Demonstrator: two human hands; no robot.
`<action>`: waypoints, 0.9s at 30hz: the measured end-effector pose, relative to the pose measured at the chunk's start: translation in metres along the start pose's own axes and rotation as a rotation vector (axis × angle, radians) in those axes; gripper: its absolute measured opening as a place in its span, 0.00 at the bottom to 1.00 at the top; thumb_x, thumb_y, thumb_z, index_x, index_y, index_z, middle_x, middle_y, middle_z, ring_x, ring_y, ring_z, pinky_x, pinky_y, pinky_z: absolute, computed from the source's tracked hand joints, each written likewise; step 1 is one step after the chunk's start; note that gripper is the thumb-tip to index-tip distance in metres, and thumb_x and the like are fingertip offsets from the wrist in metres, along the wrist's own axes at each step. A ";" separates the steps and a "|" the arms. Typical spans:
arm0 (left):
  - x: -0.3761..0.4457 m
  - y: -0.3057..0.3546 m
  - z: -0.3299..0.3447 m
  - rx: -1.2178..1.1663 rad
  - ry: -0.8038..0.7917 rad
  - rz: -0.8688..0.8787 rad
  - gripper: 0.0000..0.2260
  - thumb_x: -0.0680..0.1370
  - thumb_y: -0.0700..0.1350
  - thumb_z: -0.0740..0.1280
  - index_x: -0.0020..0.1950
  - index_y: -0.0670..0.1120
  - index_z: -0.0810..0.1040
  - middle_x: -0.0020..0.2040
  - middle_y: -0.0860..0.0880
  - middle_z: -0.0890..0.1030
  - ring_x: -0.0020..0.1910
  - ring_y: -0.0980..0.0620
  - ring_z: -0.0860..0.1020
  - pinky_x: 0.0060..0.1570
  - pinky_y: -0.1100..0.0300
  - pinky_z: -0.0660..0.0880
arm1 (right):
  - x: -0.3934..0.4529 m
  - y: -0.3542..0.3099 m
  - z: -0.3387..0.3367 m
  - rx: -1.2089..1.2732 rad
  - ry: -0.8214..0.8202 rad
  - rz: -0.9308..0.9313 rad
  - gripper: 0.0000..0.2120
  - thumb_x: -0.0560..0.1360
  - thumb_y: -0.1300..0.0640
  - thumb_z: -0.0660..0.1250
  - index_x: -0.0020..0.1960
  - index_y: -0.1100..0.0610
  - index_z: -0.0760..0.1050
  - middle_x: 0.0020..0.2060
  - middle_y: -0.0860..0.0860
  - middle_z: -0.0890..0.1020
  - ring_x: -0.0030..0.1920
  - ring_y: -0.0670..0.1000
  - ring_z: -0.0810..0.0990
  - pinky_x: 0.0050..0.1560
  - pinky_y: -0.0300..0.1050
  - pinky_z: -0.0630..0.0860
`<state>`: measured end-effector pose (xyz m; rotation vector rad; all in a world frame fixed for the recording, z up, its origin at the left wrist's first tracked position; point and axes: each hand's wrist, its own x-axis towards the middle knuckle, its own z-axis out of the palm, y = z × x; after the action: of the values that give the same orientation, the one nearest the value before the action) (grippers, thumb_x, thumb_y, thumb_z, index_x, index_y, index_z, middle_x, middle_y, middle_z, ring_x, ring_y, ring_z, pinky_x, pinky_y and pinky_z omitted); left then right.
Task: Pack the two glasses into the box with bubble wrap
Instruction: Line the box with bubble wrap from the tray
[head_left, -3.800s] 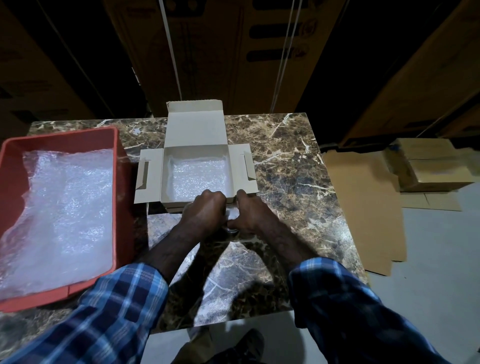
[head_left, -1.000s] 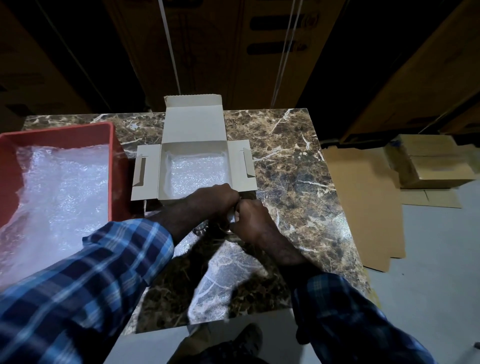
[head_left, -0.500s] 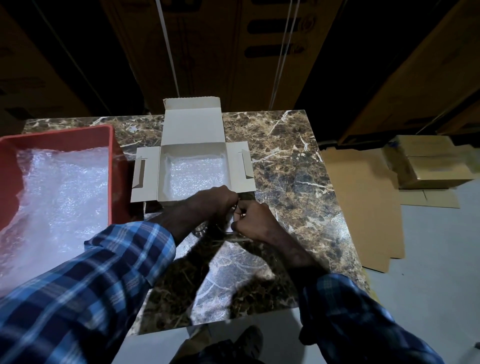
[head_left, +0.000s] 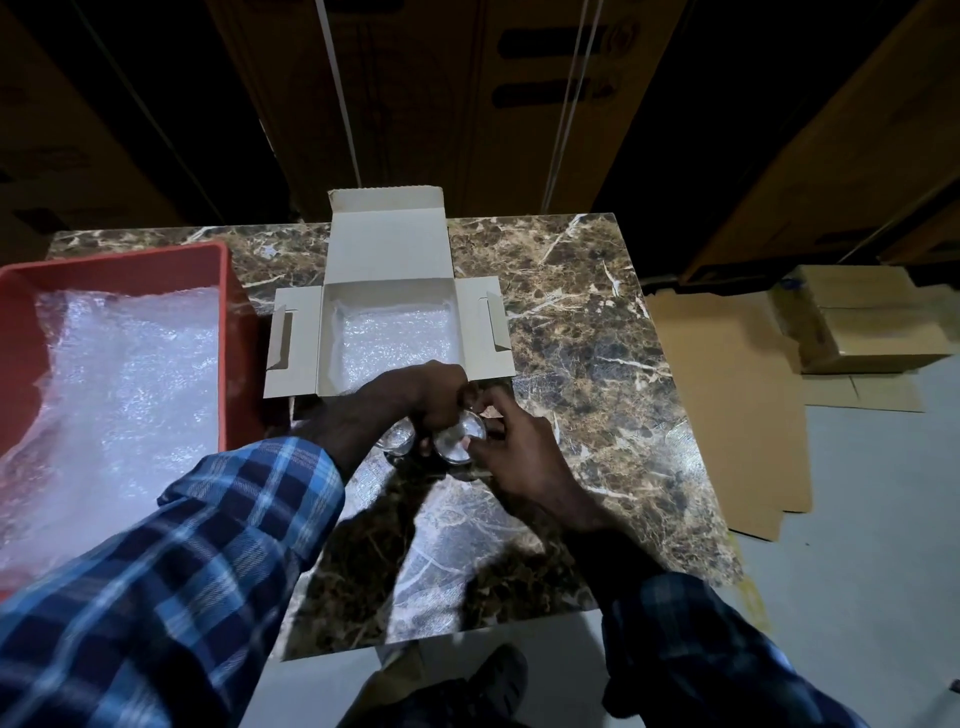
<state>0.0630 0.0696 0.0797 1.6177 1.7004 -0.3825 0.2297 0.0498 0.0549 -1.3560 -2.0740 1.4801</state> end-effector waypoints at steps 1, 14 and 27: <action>0.001 0.000 0.002 -0.037 0.023 -0.011 0.04 0.75 0.38 0.69 0.49 0.41 0.81 0.40 0.45 0.79 0.40 0.48 0.77 0.39 0.59 0.72 | 0.001 0.000 -0.001 -0.034 0.005 -0.015 0.14 0.75 0.65 0.70 0.57 0.54 0.72 0.39 0.49 0.82 0.29 0.35 0.78 0.28 0.28 0.71; 0.002 -0.004 0.015 -0.254 0.184 -0.118 0.10 0.77 0.37 0.63 0.52 0.37 0.82 0.51 0.38 0.83 0.51 0.40 0.81 0.44 0.56 0.75 | -0.006 0.006 0.018 -0.387 0.092 -0.080 0.20 0.76 0.42 0.63 0.63 0.49 0.81 0.51 0.56 0.85 0.46 0.57 0.84 0.47 0.49 0.80; -0.032 -0.004 0.045 -0.214 0.415 -0.086 0.14 0.76 0.47 0.68 0.61 0.50 0.79 0.54 0.46 0.84 0.55 0.44 0.80 0.51 0.55 0.76 | 0.000 0.003 0.013 -0.230 0.223 0.064 0.13 0.74 0.51 0.72 0.58 0.50 0.84 0.47 0.53 0.87 0.44 0.50 0.84 0.51 0.41 0.79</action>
<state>0.0711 0.0157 0.0699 1.5411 2.0428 0.1046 0.2232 0.0419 0.0469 -1.6038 -2.1220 1.0794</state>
